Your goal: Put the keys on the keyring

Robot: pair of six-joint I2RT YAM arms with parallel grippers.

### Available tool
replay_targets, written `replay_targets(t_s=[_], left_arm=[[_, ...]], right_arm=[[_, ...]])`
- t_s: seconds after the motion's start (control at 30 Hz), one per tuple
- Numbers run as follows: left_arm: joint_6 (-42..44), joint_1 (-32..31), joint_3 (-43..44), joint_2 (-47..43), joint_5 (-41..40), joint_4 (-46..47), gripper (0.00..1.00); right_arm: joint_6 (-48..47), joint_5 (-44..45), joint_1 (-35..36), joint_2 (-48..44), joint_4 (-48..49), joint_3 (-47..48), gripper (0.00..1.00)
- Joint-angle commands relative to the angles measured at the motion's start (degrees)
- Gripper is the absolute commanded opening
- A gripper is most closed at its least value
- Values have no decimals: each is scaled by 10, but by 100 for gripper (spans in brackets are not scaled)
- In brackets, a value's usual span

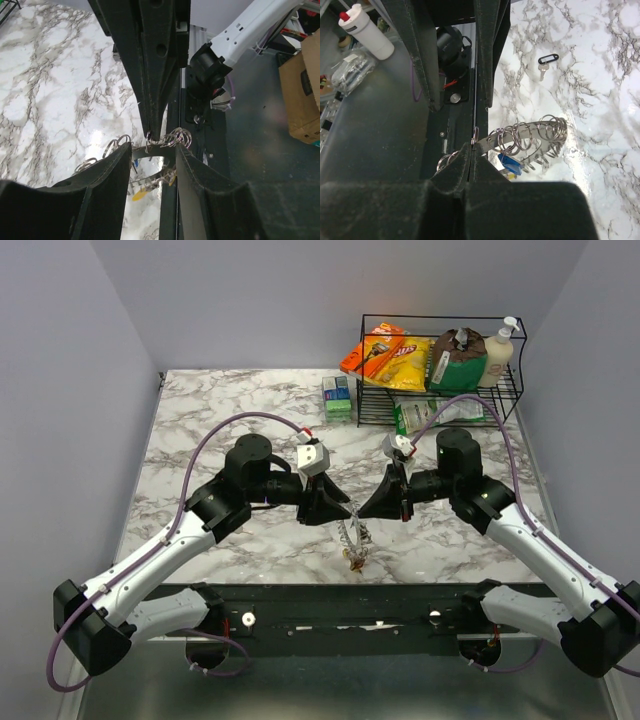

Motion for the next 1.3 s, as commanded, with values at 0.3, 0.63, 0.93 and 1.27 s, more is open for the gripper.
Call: replay_targets(t_s=[0.3, 0.63, 0.93, 1.27], left_arm=[[-2, -9, -16, 20, 52, 36, 41], [0, -12, -18, 43, 40, 48, 37], [-7, -16, -18, 54, 41, 58, 18], [-3, -21, -17, 57, 25, 61, 0]], right_arm=[[12, -27, -1, -15, 7, 28, 1], [16, -28, -1, -18, 8, 25, 1], [20, -33, -1, -17, 15, 22, 1], [24, -29, -1, -19, 20, 21, 1]])
